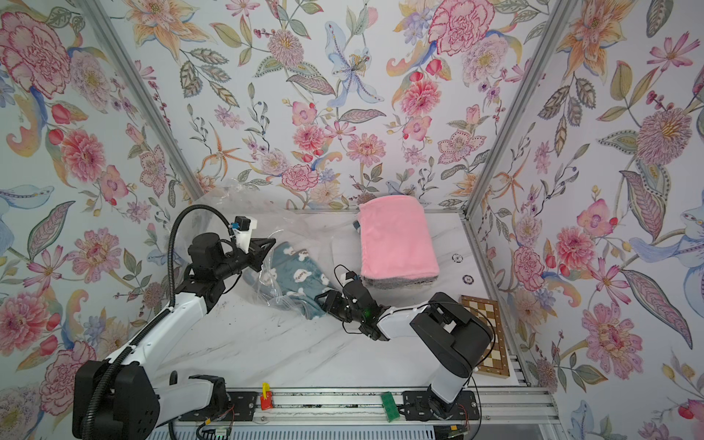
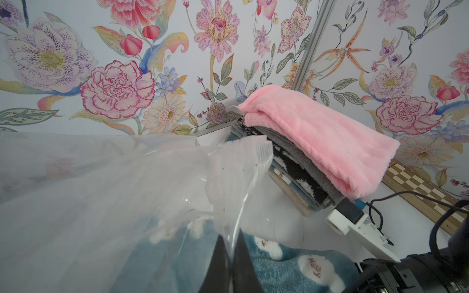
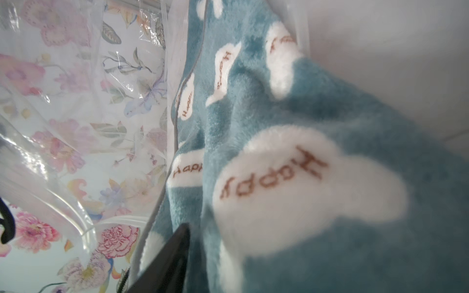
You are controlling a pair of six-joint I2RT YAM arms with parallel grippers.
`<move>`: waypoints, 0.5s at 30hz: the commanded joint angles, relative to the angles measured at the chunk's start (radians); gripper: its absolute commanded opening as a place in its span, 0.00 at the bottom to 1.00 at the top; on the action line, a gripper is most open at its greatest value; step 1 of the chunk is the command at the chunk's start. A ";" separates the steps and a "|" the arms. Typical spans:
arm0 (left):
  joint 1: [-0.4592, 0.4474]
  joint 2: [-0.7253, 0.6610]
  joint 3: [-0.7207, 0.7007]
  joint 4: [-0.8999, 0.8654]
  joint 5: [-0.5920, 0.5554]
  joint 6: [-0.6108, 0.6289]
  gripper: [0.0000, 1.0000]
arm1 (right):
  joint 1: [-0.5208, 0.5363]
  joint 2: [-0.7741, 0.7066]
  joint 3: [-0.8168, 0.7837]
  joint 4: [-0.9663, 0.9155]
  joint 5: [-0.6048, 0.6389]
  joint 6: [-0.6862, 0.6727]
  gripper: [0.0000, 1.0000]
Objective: Take the blanket out of the vacuum bag
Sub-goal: Take out the blanket from the vacuum bag.
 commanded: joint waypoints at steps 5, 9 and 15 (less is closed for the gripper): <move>0.008 -0.007 -0.009 0.037 0.020 -0.009 0.00 | 0.068 0.092 -0.008 0.184 0.043 0.135 0.62; 0.008 -0.009 -0.010 0.041 0.023 -0.013 0.00 | 0.118 0.158 -0.018 0.290 0.108 0.235 0.62; 0.008 -0.009 -0.012 0.046 0.029 -0.016 0.00 | 0.160 0.250 0.016 0.412 0.203 0.338 0.62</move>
